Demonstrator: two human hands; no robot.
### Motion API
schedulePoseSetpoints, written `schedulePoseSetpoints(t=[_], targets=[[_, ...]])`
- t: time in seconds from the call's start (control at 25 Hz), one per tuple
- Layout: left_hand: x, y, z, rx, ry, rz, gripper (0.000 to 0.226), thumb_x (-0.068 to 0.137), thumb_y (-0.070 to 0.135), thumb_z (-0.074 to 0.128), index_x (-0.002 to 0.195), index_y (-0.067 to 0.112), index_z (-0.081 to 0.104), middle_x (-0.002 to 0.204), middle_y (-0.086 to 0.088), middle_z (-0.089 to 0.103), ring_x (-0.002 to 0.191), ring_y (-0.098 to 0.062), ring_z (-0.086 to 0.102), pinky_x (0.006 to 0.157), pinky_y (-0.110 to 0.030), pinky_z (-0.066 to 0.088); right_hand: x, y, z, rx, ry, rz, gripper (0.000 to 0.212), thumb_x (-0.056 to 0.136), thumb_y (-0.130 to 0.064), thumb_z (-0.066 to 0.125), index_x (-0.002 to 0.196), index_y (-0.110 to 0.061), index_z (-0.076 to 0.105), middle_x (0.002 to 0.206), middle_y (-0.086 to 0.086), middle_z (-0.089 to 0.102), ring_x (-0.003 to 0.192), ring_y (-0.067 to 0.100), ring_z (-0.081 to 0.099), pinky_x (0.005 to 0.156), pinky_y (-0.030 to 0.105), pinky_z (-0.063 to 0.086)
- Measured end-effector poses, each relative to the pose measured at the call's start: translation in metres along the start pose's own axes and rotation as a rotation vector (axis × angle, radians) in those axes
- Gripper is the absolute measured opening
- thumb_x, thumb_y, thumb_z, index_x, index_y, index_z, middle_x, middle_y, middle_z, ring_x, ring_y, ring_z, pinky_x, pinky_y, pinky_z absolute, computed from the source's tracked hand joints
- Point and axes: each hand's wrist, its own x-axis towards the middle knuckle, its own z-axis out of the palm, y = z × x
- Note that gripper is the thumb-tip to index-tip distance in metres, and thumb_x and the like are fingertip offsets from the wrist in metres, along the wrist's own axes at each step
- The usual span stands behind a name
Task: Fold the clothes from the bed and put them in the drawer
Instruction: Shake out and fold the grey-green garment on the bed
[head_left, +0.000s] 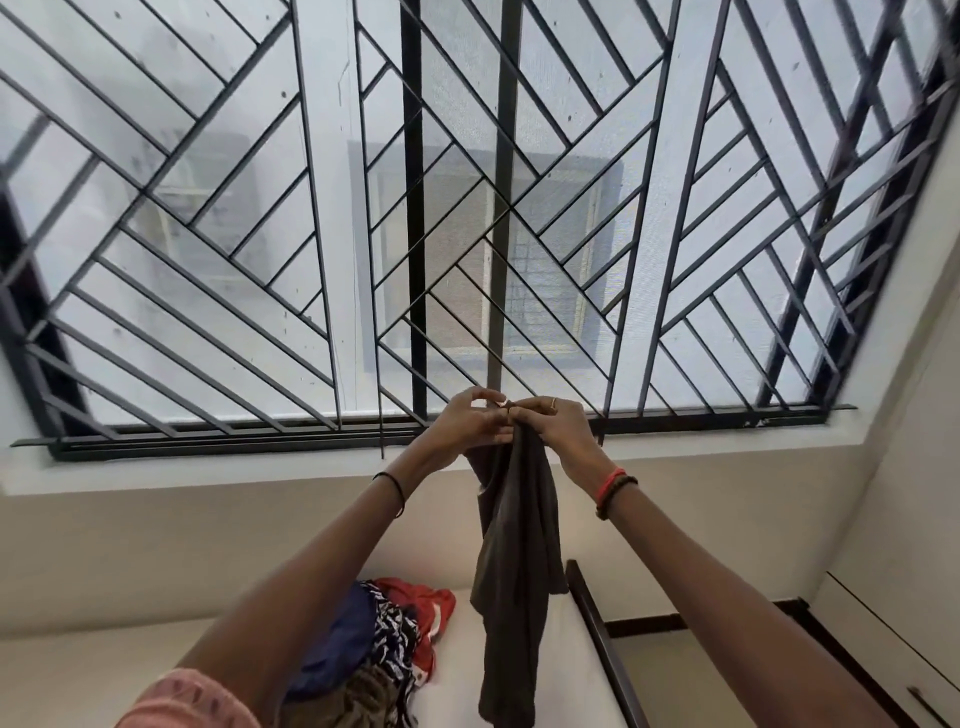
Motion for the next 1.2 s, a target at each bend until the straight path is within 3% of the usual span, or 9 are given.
schedulePoseSetpoints(t=[0.12, 0.24, 0.32, 0.44, 0.6, 0.84, 0.96, 1.08, 1.2], targets=[[-0.001, -0.001, -0.005, 0.181, -0.045, 0.073, 0.037, 0.09, 0.008, 0.062, 0.125, 0.0, 0.053, 0.084, -0.009, 0.062, 0.07, -0.01, 0.065, 0.07, -0.021, 0.056, -0.003, -0.003, 0.002, 0.041, -0.007, -0.006, 0.012, 0.08, -0.001, 0.069, 0.079, -0.012, 0.07, 0.066, -0.007, 0.071, 0.061, -0.001, 0.065, 0.062, 0.013, 0.048], [0.005, 0.001, -0.017, 0.506, -0.053, 0.258, 0.029, 0.089, 0.016, 0.065, 0.116, 0.004, 0.067, 0.096, -0.003, 0.063, 0.081, -0.003, 0.058, 0.072, -0.01, 0.044, -0.007, -0.006, -0.003, 0.149, -0.07, 0.065, 0.009, 0.085, -0.004, 0.066, 0.086, -0.013, 0.068, 0.063, -0.01, 0.07, 0.058, -0.002, 0.063, 0.054, 0.012, 0.047], [0.007, 0.001, -0.022, 0.519, -0.069, 0.236, 0.027, 0.089, 0.022, 0.066, 0.11, 0.006, 0.07, 0.099, 0.004, 0.063, 0.082, 0.005, 0.056, 0.072, -0.008, 0.042, -0.008, -0.008, -0.007, 0.212, -0.141, 0.117, 0.008, 0.087, -0.009, 0.064, 0.091, -0.015, 0.067, 0.067, -0.01, 0.07, 0.06, 0.0, 0.062, 0.055, 0.014, 0.047], [0.011, -0.002, -0.017, 0.47, -0.072, 0.196, 0.022, 0.091, 0.025, 0.063, 0.093, 0.005, 0.071, 0.07, 0.01, 0.06, 0.063, 0.004, 0.048, 0.058, -0.013, 0.036, -0.007, -0.012, -0.013, 0.271, -0.161, 0.137, 0.007, 0.086, -0.011, 0.066, 0.091, -0.016, 0.069, 0.074, -0.006, 0.071, 0.066, 0.004, 0.063, 0.061, 0.017, 0.049], [0.02, 0.0, -0.007, 0.608, 0.011, 0.382, 0.013, 0.089, 0.025, 0.063, 0.085, 0.013, 0.068, 0.074, 0.0, 0.061, 0.072, -0.008, 0.052, 0.068, -0.024, 0.037, -0.012, -0.004, -0.023, 0.261, -0.178, 0.092, 0.014, 0.087, -0.007, 0.065, 0.1, -0.012, 0.064, 0.079, -0.003, 0.068, 0.066, 0.005, 0.064, 0.058, 0.017, 0.05], [0.022, 0.023, -0.013, 0.693, 0.119, 0.553, 0.012, 0.092, 0.022, 0.059, 0.081, 0.026, 0.063, 0.068, 0.01, 0.06, 0.065, 0.006, 0.05, 0.064, -0.015, 0.036, -0.03, 0.052, -0.035, -0.126, -0.295, 0.032, 0.023, 0.086, 0.008, 0.059, 0.097, -0.011, 0.065, 0.086, -0.002, 0.07, 0.076, 0.006, 0.064, 0.073, 0.023, 0.052], [0.022, 0.031, -0.015, 0.703, 0.128, 0.589, 0.012, 0.092, 0.019, 0.058, 0.083, 0.025, 0.063, 0.07, 0.012, 0.06, 0.067, 0.008, 0.051, 0.066, -0.013, 0.035, -0.029, 0.069, -0.033, -0.281, -0.159, -0.059, 0.026, 0.083, 0.005, 0.055, 0.095, -0.016, 0.064, 0.085, 0.007, 0.069, 0.079, 0.014, 0.062, 0.082, 0.039, 0.051], [0.022, 0.038, -0.022, 0.67, 0.146, 0.621, 0.011, 0.093, 0.017, 0.058, 0.089, 0.015, 0.068, 0.08, 0.005, 0.065, 0.072, 0.007, 0.054, 0.069, -0.012, 0.037, -0.029, 0.072, -0.033, -0.444, 0.04, -0.287, 0.045, 0.082, 0.005, 0.054, 0.119, -0.022, 0.055, 0.092, 0.007, 0.062, 0.079, 0.013, 0.063, 0.073, 0.028, 0.051], [0.023, 0.045, -0.032, 0.667, 0.152, 0.618, 0.012, 0.093, 0.017, 0.058, 0.091, 0.011, 0.069, 0.082, -0.001, 0.066, 0.076, 0.0, 0.055, 0.072, -0.018, 0.038, -0.032, 0.073, -0.038, -0.686, 0.014, -0.509, 0.066, 0.086, 0.007, 0.045, 0.14, -0.031, 0.041, 0.122, 0.0, 0.043, 0.093, 0.016, 0.059, 0.082, 0.025, 0.051]])
